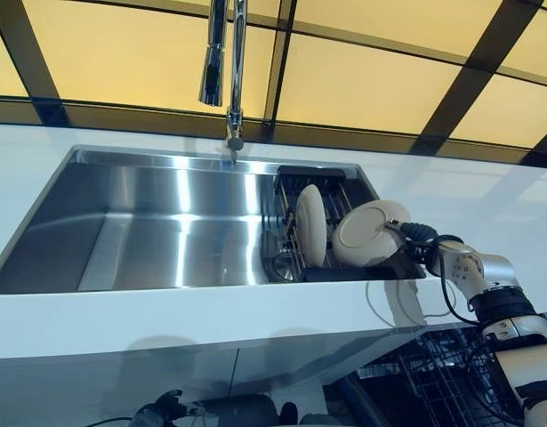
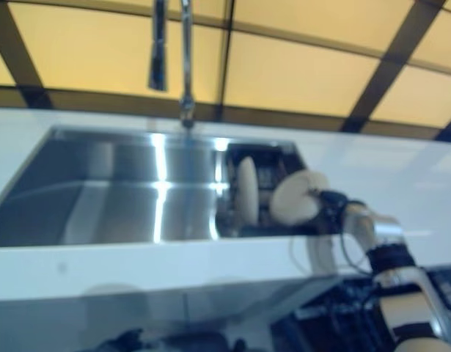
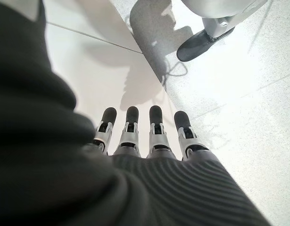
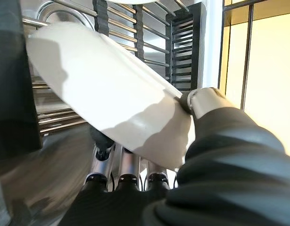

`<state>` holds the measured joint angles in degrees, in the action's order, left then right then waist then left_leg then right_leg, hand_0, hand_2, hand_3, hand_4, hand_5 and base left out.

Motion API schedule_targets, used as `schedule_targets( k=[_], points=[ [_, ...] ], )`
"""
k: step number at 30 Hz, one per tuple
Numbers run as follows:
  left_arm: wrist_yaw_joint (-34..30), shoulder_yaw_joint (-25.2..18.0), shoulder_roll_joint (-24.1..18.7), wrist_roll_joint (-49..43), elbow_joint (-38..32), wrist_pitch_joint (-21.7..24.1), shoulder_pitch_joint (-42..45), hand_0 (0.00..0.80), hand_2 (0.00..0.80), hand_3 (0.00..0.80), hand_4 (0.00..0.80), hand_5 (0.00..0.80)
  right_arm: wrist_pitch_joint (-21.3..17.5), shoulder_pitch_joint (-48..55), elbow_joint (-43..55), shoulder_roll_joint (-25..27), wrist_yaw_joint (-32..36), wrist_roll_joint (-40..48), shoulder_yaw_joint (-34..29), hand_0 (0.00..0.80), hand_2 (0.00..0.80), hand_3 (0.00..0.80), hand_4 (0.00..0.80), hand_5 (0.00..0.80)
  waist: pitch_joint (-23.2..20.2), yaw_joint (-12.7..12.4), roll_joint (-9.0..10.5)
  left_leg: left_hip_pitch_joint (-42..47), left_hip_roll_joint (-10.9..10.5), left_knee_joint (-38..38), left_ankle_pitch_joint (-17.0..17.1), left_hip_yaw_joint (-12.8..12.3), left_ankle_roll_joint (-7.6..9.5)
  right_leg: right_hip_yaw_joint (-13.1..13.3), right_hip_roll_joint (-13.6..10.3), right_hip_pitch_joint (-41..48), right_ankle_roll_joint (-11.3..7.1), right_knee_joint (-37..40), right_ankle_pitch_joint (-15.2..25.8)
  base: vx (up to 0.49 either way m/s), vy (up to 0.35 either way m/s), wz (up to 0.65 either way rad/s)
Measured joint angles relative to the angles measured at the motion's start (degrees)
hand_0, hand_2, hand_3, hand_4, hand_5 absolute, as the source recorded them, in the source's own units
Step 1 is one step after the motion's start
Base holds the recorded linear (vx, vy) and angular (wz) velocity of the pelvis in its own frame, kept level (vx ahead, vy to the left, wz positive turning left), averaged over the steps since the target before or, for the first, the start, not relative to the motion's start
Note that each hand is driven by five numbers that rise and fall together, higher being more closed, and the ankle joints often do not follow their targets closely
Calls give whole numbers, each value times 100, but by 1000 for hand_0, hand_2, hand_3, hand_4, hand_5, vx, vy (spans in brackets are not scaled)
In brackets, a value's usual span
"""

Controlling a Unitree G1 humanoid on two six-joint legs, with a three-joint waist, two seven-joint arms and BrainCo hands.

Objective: Take plates into dishwasher

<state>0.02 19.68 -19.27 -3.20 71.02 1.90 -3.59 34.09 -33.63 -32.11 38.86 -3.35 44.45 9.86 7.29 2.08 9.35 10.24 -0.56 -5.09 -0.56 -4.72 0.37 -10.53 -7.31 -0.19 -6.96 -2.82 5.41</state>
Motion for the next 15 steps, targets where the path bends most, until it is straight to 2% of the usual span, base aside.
schedule_targets(
  k=[9, 15],
  points=[
    [1, 0, 3, -2, 0, 2, 1, 0, 0, 0, 0, 0, -88, 1, 18, 0, 25, -1, 1, 800, 800, 800, 800, 800, 7, 7, -26, 3, 5, -4, -2, 7, -3, 0, 2, -1, 0, -10, 1, 0, 0, 0],
    [3, -1, 6, -1, 1, 5, 13, 0, 0, 0, 0, 0, -625, 2, 309, 6, -108, -75, -1, 800, 800, 800, 800, 800, 21, 22, -65, 0, 8, -5, -2, 0, -4, 3, 9, -12, 0, -10, 1, 0, 0, 0]
  ],
)
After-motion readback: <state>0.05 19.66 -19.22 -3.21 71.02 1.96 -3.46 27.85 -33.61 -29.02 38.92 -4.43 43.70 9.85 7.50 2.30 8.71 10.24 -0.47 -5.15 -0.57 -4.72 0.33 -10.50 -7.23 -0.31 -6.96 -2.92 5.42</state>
